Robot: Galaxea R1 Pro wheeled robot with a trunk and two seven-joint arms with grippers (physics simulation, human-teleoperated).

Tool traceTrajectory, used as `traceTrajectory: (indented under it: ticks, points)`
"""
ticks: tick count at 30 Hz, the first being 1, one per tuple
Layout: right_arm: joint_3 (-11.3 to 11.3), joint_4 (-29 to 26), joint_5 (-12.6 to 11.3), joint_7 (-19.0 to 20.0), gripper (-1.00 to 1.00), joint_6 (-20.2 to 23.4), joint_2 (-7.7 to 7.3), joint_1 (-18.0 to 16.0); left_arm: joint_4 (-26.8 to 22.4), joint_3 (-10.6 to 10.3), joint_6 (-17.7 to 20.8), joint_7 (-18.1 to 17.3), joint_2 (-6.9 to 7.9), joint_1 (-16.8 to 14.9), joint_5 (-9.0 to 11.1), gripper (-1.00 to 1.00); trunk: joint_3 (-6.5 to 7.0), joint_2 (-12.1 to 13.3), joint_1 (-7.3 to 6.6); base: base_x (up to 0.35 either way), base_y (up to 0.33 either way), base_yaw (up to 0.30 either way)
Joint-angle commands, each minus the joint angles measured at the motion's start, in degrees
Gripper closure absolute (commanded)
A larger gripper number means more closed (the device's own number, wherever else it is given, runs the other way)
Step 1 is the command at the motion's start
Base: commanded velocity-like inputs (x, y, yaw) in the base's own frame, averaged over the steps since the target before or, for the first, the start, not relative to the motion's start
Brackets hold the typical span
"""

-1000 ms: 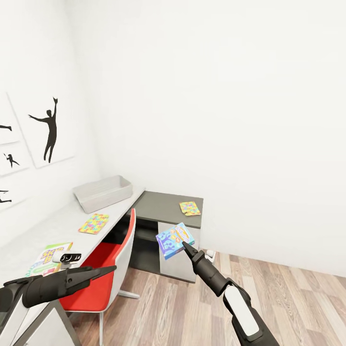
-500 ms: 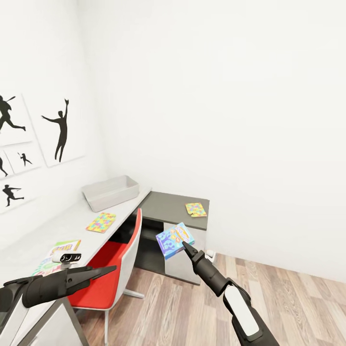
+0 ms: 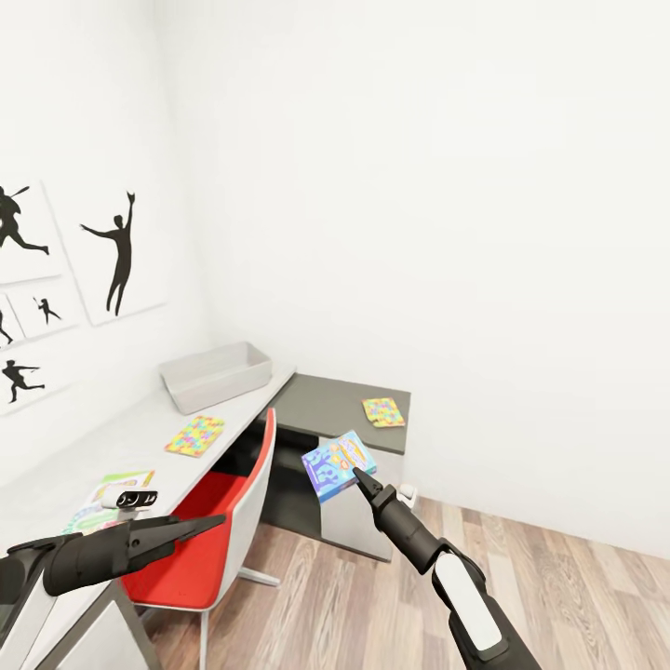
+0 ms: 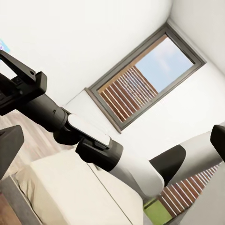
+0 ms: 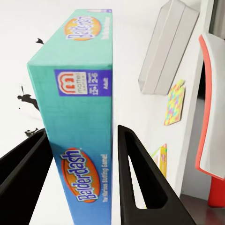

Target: Put all the toys in the child's room - the three board games (two on the bed and one on the table), the two jigsaw puzzles on the table, and the tennis ball on the table - inside the toy box on the table in the child's room.

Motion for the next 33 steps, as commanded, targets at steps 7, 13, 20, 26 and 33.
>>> traceTrajectory:
  ticks: [7,13,20,26,33]
  points:
    - [-0.04,-0.07,-0.56,0.19,1.0,0.43,0.01,-0.01,0.0,-0.01,0.61,-0.23,0.0,-0.01,-0.03,-1.0,-0.01,-0.04,0.04,0.163,-0.038,0.013]
    - [-0.01,-0.11,-0.56,0.26,1.0,0.42,0.01,-0.01,0.0,-0.01,0.61,-0.23,0.0,0.0,-0.03,-1.0,-0.01,-0.04,0.04,0.169,-0.141,0.001]
    - [-0.04,-0.12,-0.56,0.28,1.0,0.43,0.01,-0.01,0.0,-0.01,0.61,-0.23,0.0,-0.01,-0.05,-1.0,0.06,-0.04,0.04,0.17,-0.171,0.062]
    - [0.0,-0.11,-0.56,0.26,1.0,0.42,0.01,-0.01,0.0,-0.01,0.61,-0.23,0.0,-0.02,-0.04,-1.0,0.35,-0.04,0.04,0.157,-0.23,0.202]
    - [-0.01,-0.08,-0.56,0.26,1.0,0.41,0.01,-0.01,0.0,-0.01,0.56,-0.23,-0.02,-0.05,-0.03,-1.0,0.74,-0.04,0.04,0.092,-0.151,0.229]
